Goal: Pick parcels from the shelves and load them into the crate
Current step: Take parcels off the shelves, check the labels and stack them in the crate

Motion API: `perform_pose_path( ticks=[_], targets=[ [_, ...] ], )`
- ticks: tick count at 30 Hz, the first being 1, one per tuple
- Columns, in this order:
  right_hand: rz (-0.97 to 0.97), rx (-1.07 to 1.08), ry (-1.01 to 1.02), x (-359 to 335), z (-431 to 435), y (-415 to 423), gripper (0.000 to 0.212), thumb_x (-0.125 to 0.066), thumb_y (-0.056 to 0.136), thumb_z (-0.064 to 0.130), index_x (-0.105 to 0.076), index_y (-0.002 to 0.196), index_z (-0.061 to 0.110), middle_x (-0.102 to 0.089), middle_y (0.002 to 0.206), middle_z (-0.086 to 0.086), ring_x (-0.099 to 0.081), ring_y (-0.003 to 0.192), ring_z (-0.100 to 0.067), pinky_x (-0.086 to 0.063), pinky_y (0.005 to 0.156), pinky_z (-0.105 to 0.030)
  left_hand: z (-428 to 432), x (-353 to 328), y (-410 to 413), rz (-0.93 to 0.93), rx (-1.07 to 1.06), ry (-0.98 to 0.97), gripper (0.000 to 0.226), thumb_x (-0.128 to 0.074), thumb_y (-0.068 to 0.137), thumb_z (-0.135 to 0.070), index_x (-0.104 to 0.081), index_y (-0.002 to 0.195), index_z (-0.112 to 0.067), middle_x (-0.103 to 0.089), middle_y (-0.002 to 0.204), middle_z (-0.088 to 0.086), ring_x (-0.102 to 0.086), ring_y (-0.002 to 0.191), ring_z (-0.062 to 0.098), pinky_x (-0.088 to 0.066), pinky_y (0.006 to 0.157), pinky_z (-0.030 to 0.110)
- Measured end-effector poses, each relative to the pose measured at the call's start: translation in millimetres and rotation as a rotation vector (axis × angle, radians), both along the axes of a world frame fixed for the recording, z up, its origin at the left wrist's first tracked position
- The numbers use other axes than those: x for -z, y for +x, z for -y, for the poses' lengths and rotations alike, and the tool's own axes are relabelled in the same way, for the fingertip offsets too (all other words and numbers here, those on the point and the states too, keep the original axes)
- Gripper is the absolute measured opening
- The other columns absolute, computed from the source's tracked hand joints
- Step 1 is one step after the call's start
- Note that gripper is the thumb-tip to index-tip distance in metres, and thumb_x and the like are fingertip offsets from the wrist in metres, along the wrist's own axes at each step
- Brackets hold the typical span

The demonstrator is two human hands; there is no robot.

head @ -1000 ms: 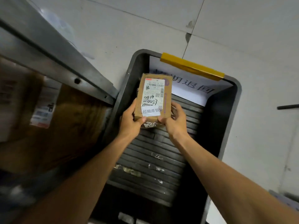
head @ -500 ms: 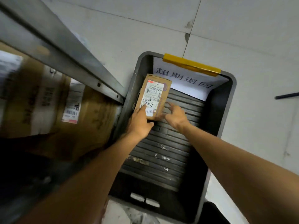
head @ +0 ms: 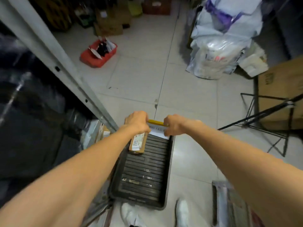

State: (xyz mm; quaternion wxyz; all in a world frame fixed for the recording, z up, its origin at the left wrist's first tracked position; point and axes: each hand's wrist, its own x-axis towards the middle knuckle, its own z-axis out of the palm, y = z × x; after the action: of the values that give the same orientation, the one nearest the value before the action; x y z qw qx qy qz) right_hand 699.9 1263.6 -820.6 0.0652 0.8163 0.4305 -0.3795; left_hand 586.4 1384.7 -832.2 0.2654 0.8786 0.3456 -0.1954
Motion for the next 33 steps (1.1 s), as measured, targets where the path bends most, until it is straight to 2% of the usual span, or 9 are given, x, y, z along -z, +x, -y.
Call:
perform_pose_path(
  ticks=[3,8,14,18,22,24,27,30,33],
  targets=[
    [0.083,-0.055,0.042,-99,22,9,0.048,-0.065,0.086,0.031,-0.056,0.128,0.009,-0.06,0.125,-0.011,-0.056,0.113,-0.032,-0.049,0.095,-0.039,24,-94,1,0.056,0.0,0.054,0.044,-0.079,0.072,-0.029,-0.061,0.112,-0.022,-0.064,0.114,0.004,-0.061,0.106,0.026,-0.051,0.09,0.038],
    [0.256,-0.196,0.117,-237,67,-11,0.049,-0.066,0.085,0.033,-0.056,0.128,0.01,-0.059,0.122,-0.014,-0.057,0.109,-0.033,-0.051,0.091,-0.04,75,-234,-30,0.143,-0.055,0.17,0.039,-0.078,0.077,-0.032,-0.067,0.11,-0.014,-0.067,0.111,0.007,-0.063,0.101,0.028,-0.053,0.087,0.042],
    [0.311,-0.343,0.209,-352,106,-78,0.05,-0.068,0.083,0.035,-0.058,0.126,0.011,-0.06,0.122,-0.011,-0.059,0.106,-0.03,-0.052,0.091,-0.039,140,-350,-115,0.18,-0.165,0.207,0.034,-0.074,0.08,-0.032,-0.071,0.108,-0.011,-0.069,0.109,0.008,-0.065,0.099,0.026,-0.055,0.088,0.042],
    [0.334,-0.441,0.281,-404,123,-137,0.053,-0.068,0.084,0.038,-0.056,0.13,0.012,-0.059,0.123,-0.009,-0.056,0.096,-0.025,-0.046,0.075,-0.032,173,-392,-191,0.219,-0.266,0.23,0.03,-0.073,0.081,-0.032,-0.073,0.102,-0.01,-0.072,0.106,0.008,-0.067,0.096,0.023,-0.055,0.088,0.041],
    [0.315,-0.563,0.347,-441,140,-211,0.056,-0.066,0.086,0.035,-0.052,0.136,0.013,-0.055,0.132,-0.009,-0.056,0.108,-0.026,-0.043,0.076,-0.029,208,-421,-278,0.271,-0.377,0.276,0.024,-0.072,0.079,-0.031,-0.072,0.092,-0.011,-0.07,0.097,0.008,-0.066,0.088,0.023,-0.055,0.084,0.034],
    [0.326,-0.648,0.364,-454,151,-252,0.048,-0.065,0.085,0.036,-0.057,0.126,0.011,-0.058,0.122,-0.01,-0.057,0.102,-0.026,-0.049,0.077,-0.032,229,-429,-320,0.267,-0.437,0.304,0.027,-0.072,0.079,-0.033,-0.074,0.097,-0.014,-0.071,0.101,0.007,-0.066,0.092,0.023,-0.056,0.086,0.038],
    [0.318,-0.748,0.399,-464,169,-318,0.03,-0.068,0.082,0.038,-0.056,0.097,0.016,-0.057,0.098,-0.004,-0.055,0.084,-0.023,-0.047,0.07,-0.033,264,-433,-389,0.251,-0.53,0.345,0.025,-0.073,0.079,-0.036,-0.073,0.097,-0.018,-0.07,0.102,0.002,-0.065,0.088,0.018,-0.056,0.083,0.037],
    [0.305,-0.87,0.402,-470,188,-387,0.039,-0.068,0.085,0.039,-0.062,0.114,0.015,-0.059,0.104,-0.003,-0.058,0.095,-0.024,-0.048,0.08,-0.034,302,-436,-460,0.219,-0.652,0.359,0.031,-0.073,0.08,-0.037,-0.071,0.104,-0.018,-0.068,0.108,0.003,-0.065,0.093,0.02,-0.055,0.084,0.036],
    [0.246,-0.984,0.433,-476,205,-462,0.048,-0.067,0.087,0.037,-0.055,0.128,0.015,-0.058,0.121,-0.003,-0.056,0.108,-0.022,-0.047,0.089,-0.034,344,-444,-536,0.166,-0.809,0.379,0.039,-0.073,0.08,-0.037,-0.068,0.114,-0.02,-0.065,0.117,0.003,-0.063,0.102,0.022,-0.052,0.088,0.035]
  ],
)
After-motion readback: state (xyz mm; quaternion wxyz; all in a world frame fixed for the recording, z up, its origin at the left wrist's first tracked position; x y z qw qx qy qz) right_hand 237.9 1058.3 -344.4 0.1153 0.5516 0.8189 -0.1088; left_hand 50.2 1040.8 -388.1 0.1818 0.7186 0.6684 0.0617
